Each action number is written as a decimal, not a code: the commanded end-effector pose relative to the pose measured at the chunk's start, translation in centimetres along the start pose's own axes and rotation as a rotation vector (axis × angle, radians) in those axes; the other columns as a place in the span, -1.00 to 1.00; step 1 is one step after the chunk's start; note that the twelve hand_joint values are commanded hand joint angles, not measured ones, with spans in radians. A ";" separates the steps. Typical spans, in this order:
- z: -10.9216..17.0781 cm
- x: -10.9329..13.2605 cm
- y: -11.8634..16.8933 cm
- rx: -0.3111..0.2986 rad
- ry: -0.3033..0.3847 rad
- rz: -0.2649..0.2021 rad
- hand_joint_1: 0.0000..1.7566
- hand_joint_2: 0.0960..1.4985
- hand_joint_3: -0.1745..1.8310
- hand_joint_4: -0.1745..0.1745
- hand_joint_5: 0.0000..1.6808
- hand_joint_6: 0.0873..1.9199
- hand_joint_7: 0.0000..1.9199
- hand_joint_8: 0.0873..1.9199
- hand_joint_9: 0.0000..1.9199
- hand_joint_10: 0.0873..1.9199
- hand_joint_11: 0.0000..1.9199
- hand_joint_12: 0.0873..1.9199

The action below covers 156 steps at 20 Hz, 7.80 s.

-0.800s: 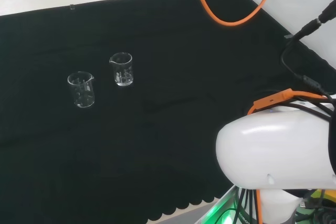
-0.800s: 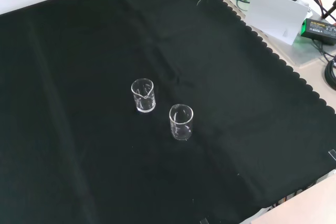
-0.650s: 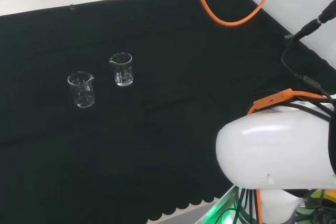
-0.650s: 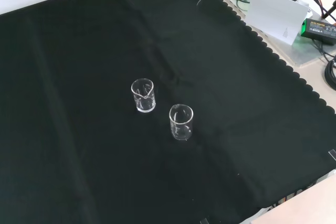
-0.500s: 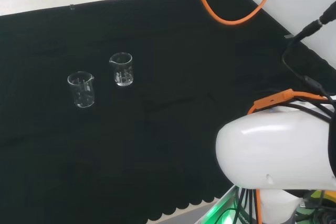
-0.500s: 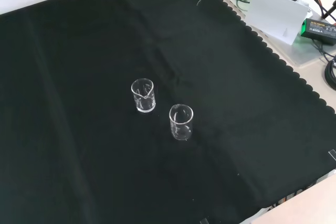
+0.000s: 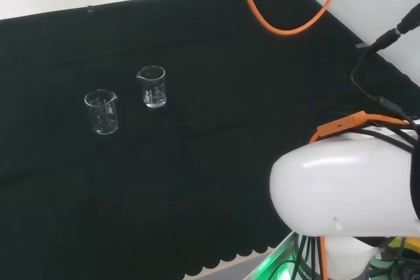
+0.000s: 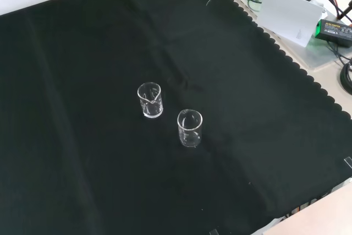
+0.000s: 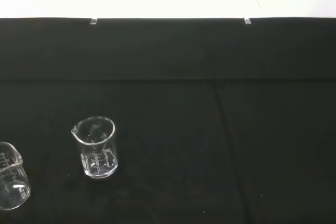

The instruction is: Pick up the beaker on the right.

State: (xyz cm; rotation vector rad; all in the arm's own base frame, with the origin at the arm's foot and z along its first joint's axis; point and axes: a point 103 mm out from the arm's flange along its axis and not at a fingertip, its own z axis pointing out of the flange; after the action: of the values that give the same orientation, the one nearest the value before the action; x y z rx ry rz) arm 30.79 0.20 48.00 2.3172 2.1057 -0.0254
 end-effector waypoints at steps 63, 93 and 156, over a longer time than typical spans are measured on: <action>34.6 2.7 22.2 0.200 0.447 -0.359 -0.35 0.32 -1.00 -0.35 -0.78 -1.00 -0.92 -0.48 -0.84 -0.35 -1.00 0.10; 41.1 5.0 23.6 0.225 0.701 -0.506 -0.22 0.10 -1.00 -0.45 -0.74 -1.00 -0.87 -0.43 -0.80 -0.35 -1.00 0.02; 44.2 9.2 23.6 0.205 0.856 -0.552 -0.18 0.12 -1.00 -0.44 -0.77 -1.00 -0.86 -0.42 -0.79 -0.36 -1.00 0.08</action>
State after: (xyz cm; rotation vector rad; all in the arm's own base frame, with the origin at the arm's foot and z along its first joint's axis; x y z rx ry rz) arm 54.99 6.41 3.50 1.9271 3.1924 0.9164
